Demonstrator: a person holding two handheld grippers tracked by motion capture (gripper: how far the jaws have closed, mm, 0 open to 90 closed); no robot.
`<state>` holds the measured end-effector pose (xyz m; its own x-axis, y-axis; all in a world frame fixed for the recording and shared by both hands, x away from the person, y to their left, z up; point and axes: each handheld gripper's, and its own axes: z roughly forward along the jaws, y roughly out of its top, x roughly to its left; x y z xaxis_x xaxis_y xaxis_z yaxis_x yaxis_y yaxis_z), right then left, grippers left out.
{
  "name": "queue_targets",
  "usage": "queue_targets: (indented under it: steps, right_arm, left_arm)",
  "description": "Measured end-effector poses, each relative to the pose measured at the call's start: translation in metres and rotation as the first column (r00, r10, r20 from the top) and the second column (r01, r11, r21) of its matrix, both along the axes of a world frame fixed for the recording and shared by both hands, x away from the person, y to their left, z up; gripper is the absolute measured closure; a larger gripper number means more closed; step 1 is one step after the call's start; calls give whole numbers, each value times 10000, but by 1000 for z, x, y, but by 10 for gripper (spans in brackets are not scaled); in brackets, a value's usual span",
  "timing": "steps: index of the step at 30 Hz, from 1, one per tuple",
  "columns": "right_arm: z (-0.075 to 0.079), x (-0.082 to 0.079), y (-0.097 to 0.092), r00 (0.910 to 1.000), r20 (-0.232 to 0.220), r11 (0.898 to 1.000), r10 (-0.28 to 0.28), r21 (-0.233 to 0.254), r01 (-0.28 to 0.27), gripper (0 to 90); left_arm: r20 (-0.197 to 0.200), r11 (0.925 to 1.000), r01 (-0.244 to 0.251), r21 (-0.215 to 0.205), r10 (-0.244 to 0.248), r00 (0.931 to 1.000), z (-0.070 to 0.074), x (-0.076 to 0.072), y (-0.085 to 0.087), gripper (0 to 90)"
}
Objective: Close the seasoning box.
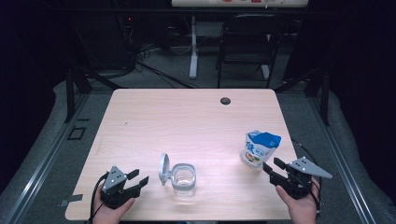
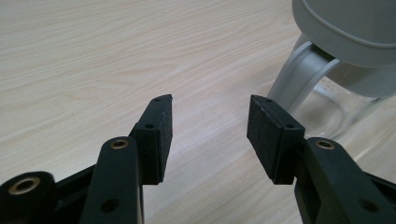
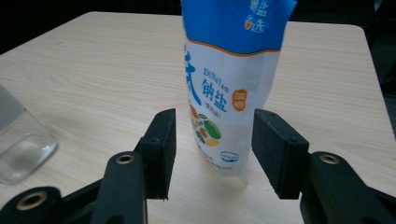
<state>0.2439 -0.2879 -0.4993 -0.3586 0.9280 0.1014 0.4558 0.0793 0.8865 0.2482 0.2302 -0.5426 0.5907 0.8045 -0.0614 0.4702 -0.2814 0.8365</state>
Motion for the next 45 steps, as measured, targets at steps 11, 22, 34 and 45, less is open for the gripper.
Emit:
queue_targets:
  steps: [11,22,34,45]
  right_arm:
    - [3,17,-5,9992,-405,9994,69,-344,-83,498]
    - [12,25,-3,9989,-423,9959,201,-878,-238,454]
    - [0,32,-11,9972,-533,9962,527,-664,-562,454]
    - [-13,46,-12,9953,-418,9948,879,-470,-898,451]
  left_arm:
    - [-58,9991,-420,-88,420,9991,1,-3,12,507]
    - [59,9977,-638,-229,639,9979,2,-4,18,498]
    - [-24,9980,-616,-150,616,9981,1,-4,17,498]
    - [-64,9981,-599,-134,598,9982,0,-3,17,498]
